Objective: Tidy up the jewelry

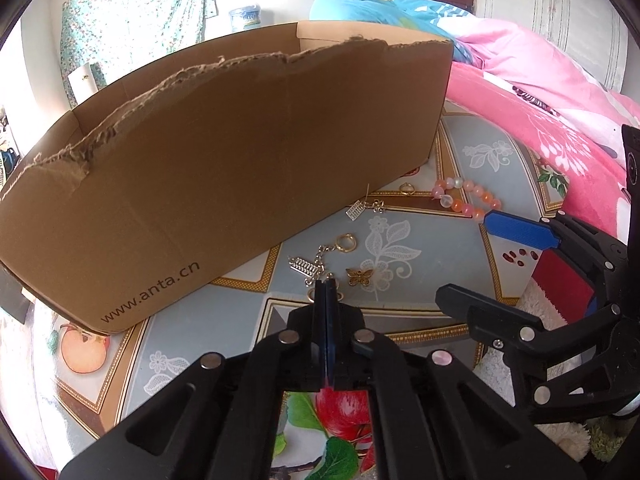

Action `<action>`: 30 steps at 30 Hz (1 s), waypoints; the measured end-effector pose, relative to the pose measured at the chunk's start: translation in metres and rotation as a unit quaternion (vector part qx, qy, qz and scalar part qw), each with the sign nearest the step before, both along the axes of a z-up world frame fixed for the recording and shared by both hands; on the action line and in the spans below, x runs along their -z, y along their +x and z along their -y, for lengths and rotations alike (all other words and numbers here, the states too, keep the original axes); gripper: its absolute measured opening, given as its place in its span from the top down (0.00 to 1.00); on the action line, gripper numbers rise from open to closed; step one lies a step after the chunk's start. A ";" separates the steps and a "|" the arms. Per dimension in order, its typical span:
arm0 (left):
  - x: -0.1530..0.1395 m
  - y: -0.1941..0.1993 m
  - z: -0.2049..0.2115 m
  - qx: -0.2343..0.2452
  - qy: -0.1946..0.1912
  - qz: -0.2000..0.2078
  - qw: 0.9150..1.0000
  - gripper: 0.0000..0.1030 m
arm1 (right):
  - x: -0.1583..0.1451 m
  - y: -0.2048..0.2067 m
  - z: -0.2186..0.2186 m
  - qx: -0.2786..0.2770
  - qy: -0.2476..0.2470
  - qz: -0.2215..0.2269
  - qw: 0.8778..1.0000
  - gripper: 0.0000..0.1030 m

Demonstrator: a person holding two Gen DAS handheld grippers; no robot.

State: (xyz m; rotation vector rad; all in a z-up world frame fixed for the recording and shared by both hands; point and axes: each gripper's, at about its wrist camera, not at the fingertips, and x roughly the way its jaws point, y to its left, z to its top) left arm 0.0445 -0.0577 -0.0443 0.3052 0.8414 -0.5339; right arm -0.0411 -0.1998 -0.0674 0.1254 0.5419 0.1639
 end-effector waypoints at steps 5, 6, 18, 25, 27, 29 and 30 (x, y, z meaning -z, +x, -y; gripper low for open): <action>0.000 -0.004 -0.012 -0.009 0.005 0.001 1.000 1.00 | -0.003 -0.003 -0.004 -0.002 -0.013 0.007 1.000 0.25; 0.000 -0.004 -0.015 -0.011 0.006 0.001 1.000 1.00 | -0.003 -0.004 -0.005 -0.003 -0.016 0.008 1.000 0.25; -0.006 0.000 -0.010 0.015 -0.008 0.012 1.000 0.88 | -0.001 0.003 -0.016 -0.015 -0.033 -0.003 0.999 0.25; -0.001 0.009 -0.004 0.025 -0.006 -0.006 1.000 0.88 | 0.001 0.005 -0.013 -0.014 -0.030 -0.006 0.999 0.25; -0.001 0.011 -0.005 0.023 -0.009 -0.016 1.000 0.88 | 0.001 0.006 -0.012 -0.015 -0.030 -0.005 0.999 0.25; -0.002 0.012 -0.007 0.022 -0.012 -0.026 0.999 0.88 | 0.001 0.007 -0.011 -0.016 -0.029 -0.005 0.999 0.25; -0.003 0.013 -0.008 0.022 -0.016 -0.028 0.999 0.88 | 0.001 0.007 -0.011 -0.017 -0.028 -0.005 0.999 0.25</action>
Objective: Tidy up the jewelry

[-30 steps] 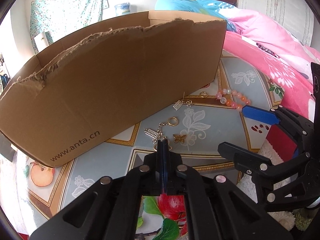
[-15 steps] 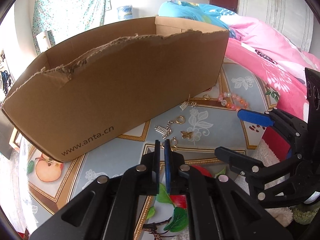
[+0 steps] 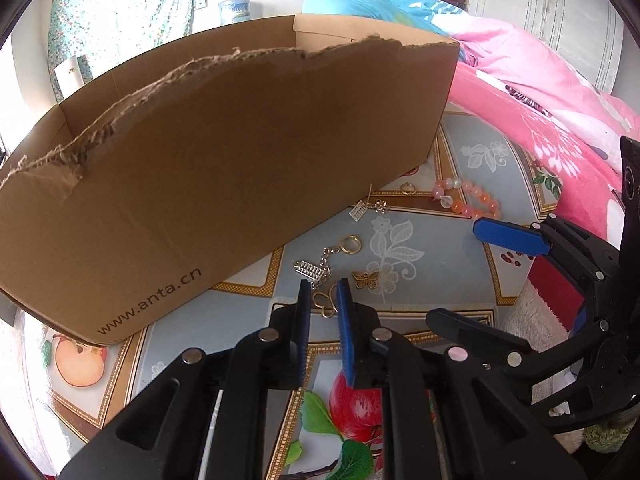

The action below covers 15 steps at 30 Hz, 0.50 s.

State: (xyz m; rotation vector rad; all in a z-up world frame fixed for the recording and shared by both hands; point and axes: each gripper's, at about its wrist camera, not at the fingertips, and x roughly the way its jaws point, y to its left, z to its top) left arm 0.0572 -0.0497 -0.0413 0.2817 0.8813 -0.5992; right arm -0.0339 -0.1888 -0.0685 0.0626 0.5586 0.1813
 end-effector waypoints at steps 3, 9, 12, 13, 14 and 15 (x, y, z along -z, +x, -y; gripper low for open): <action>-0.003 0.000 0.000 0.006 -0.008 0.000 1.000 0.87 | 0.000 0.000 0.000 -0.001 0.001 0.001 1.000 0.25; -0.001 -0.002 0.004 0.023 0.004 0.005 1.000 0.82 | 0.000 -0.001 0.003 -0.004 0.004 0.002 1.000 0.25; 0.001 -0.003 0.005 0.038 0.010 0.010 0.999 0.82 | 0.000 -0.001 0.004 -0.005 0.005 0.002 1.000 0.25; 0.001 -0.003 0.005 0.042 0.011 0.011 0.999 0.82 | 0.000 -0.001 0.004 -0.005 0.005 0.002 1.000 0.25; 0.002 -0.002 0.005 0.044 0.010 0.012 0.999 0.82 | 0.000 -0.001 0.004 -0.005 0.005 0.002 1.000 0.25; 0.002 -0.002 0.005 0.045 0.008 0.013 0.999 0.82 | 0.000 -0.001 0.004 -0.005 0.005 0.002 1.000 0.25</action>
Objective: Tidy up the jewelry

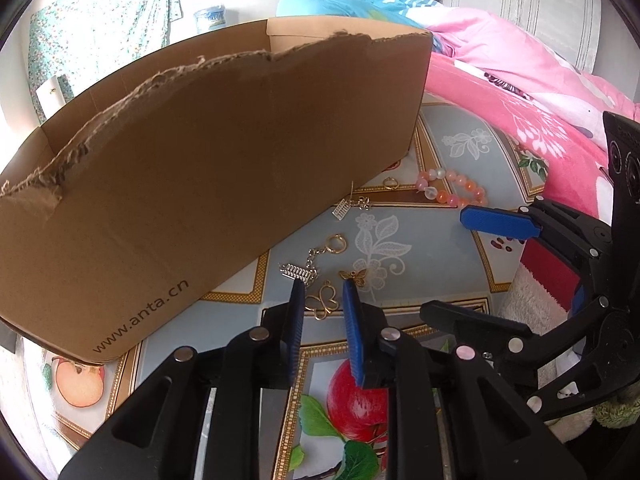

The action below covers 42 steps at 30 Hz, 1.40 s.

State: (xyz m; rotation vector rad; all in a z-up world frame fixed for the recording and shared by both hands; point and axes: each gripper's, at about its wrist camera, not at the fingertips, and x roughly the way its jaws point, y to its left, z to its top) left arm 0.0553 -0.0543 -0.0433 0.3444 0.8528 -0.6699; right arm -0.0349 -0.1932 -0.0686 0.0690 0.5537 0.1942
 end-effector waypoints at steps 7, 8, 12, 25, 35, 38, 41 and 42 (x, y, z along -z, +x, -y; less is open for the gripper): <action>0.002 -0.002 0.003 -0.001 0.005 0.019 1.000 0.87 | 0.000 0.000 0.001 0.000 0.000 0.000 1.000 0.25; 0.002 -0.002 0.003 -0.003 0.003 0.018 1.000 0.87 | 0.000 0.000 0.001 -0.001 0.000 0.000 1.000 0.25; 0.000 -0.002 0.001 -0.013 -0.001 0.016 1.000 0.94 | 0.000 -0.001 0.003 0.000 -0.001 0.000 1.000 0.25; 0.000 -0.003 -0.023 -0.051 -0.030 -0.011 0.998 0.93 | -0.014 -0.010 -0.026 -0.041 -0.029 0.025 0.998 0.30; -0.011 0.004 -0.071 -0.121 -0.085 -0.005 0.989 0.93 | -0.013 0.022 -0.077 -0.125 -0.033 -0.014 0.991 0.52; -0.011 0.004 -0.081 -0.130 -0.086 -0.002 0.988 0.93 | -0.010 0.030 -0.088 -0.127 -0.048 -0.023 0.990 0.56; -0.010 0.006 -0.088 -0.135 -0.092 -0.004 0.987 0.93 | -0.008 0.037 -0.093 -0.118 -0.058 -0.034 0.991 0.60; -0.010 0.006 -0.089 -0.136 -0.094 -0.005 0.986 0.93 | -0.008 0.039 -0.096 -0.116 -0.061 -0.035 0.991 0.62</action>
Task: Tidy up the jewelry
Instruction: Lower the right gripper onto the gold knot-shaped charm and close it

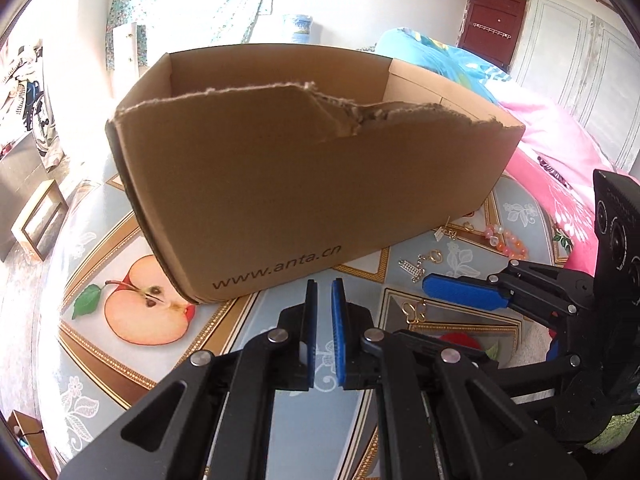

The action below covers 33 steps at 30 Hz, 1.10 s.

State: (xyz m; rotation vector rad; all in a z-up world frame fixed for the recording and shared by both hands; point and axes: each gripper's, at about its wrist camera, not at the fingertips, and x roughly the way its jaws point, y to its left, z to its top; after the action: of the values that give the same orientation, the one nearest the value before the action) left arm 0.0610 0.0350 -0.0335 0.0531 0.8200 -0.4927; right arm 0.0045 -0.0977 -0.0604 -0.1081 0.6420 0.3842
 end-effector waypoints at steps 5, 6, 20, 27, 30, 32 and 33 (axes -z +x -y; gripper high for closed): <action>0.002 0.001 -0.002 0.002 -0.004 0.002 1.000 0.93 | -0.001 0.004 -0.008 0.014 -0.022 -0.007 1.000 0.66; 0.002 0.002 -0.002 0.002 -0.006 0.001 1.000 0.93 | -0.001 0.005 -0.010 0.016 -0.025 -0.010 1.000 0.68; 0.002 -0.002 -0.008 -0.003 -0.012 0.006 1.000 0.93 | -0.009 0.027 -0.023 0.034 -0.023 -0.053 0.998 0.87; 0.001 -0.003 -0.010 -0.005 -0.013 0.007 1.000 0.93 | -0.009 0.027 -0.010 0.035 -0.014 -0.063 0.997 1.00; 0.002 -0.003 -0.010 -0.005 -0.012 0.006 1.000 0.93 | -0.010 0.030 -0.006 0.038 -0.001 -0.073 0.997 0.97; 0.002 -0.003 -0.010 -0.005 -0.012 0.006 1.000 0.93 | -0.011 0.032 -0.001 0.037 0.003 -0.079 0.996 0.95; 0.002 -0.002 -0.010 -0.005 -0.012 0.006 1.000 0.93 | -0.012 0.033 -0.001 0.035 -0.002 -0.079 0.996 0.86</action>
State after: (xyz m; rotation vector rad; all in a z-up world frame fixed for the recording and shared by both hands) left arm 0.0586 0.0448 -0.0356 0.0292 0.8019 -0.4934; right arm 0.0370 -0.0964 -0.0488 -0.0585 0.8005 0.3262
